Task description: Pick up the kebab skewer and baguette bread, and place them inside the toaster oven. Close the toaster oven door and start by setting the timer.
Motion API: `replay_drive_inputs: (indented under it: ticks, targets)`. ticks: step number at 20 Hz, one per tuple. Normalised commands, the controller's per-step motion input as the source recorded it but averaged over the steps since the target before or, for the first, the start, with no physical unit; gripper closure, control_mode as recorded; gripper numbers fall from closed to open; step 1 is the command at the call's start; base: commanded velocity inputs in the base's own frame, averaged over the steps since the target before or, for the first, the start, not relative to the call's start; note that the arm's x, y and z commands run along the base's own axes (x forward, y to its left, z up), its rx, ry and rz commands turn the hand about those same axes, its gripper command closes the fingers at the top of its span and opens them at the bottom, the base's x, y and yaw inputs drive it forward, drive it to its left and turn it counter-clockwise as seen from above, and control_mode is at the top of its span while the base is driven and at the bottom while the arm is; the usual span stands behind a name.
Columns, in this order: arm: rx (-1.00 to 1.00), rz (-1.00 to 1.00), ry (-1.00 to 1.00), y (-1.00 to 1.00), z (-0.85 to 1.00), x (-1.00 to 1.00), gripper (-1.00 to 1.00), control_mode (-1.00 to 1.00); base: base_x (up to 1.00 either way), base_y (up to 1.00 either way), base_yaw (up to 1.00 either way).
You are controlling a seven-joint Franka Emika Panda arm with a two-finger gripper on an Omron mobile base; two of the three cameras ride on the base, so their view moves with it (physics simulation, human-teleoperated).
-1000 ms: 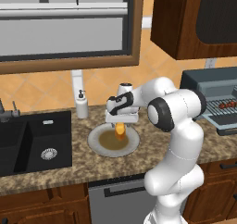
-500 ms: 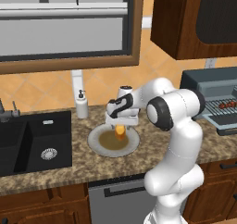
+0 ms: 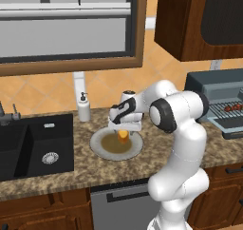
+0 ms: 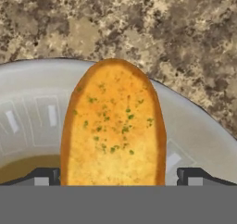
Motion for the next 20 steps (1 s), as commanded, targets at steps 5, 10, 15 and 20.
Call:
replay_drive_inputs:
  ticks: [5,10,15,20]
  targets:
    - [0.0,-0.02,0.0,0.01,-0.16,0.0,1.0,-1.0,0.0,0.0,0.0]
    - [0.0,-0.01,0.0,0.0,-0.02,0.0,1.0,-1.0,0.0,0.0,0.0]
    - [0.0,0.0,0.0,0.0,0.0,-0.01,1.0,-1.0,0.0,0.0,0.0]
    - [0.0,0.0,0.0,-0.1,0.31,-0.09,1.0,-1.0,0.0,0.0,0.0]
